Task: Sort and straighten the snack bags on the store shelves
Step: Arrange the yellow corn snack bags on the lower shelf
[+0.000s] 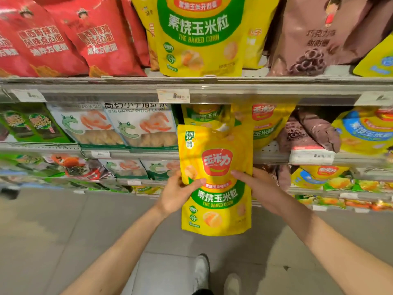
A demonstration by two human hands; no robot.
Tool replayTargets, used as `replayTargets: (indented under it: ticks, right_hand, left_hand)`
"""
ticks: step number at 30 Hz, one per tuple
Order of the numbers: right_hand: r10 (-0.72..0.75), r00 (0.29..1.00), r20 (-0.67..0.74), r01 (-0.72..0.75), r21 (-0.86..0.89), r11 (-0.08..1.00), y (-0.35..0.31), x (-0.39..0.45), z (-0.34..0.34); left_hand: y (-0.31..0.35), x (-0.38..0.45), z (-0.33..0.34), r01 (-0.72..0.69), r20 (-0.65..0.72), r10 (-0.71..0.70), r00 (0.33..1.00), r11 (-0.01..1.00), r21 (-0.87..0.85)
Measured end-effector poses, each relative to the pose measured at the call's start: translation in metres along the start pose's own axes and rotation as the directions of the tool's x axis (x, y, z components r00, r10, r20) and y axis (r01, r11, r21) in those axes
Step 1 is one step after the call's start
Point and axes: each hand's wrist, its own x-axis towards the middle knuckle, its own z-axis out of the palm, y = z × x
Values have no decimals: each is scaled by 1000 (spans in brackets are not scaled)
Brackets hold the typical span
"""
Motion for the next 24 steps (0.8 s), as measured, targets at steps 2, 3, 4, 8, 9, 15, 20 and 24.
replayTargets:
  ticks: [2,3,4,8,9,15,20,24]
  right_hand:
    - [0,1000,5,0,-3,1000,-3,13,2]
    - [-10,1000,4,10,-1,1000,-7,20,4]
    - [-21,1000,2,21,-3,1000,-11,29,5]
    - [-106,994,-5,106,1,994,-30,61,11]
    - [-137,991,-7,137,-5,991,-34,69,11]
    - [-246,968,-54,246,4,969,-55,107,14]
    - [-273,953,-130,268,-58,962,-73,130,14]
    - [-296,910,-290,266,-139,954,-84,143,22]
  left_hand:
    - [-1,14,-4,0,-8,0,1000,1000,2]
    - [-1,23,-7,3,-15,-3,1000,1000,3]
    - [0,31,-10,2,-17,-2,1000,1000,-1]
    - [3,77,-25,8,-55,-9,998,1000,-27]
    - [5,88,-28,6,-46,-8,999,999,-35]
    - [17,128,-36,-58,-57,52,997,992,-110]
    - [4,137,-45,26,-83,-7,996,974,226]
    - [4,153,-43,29,-191,29,981,956,292]
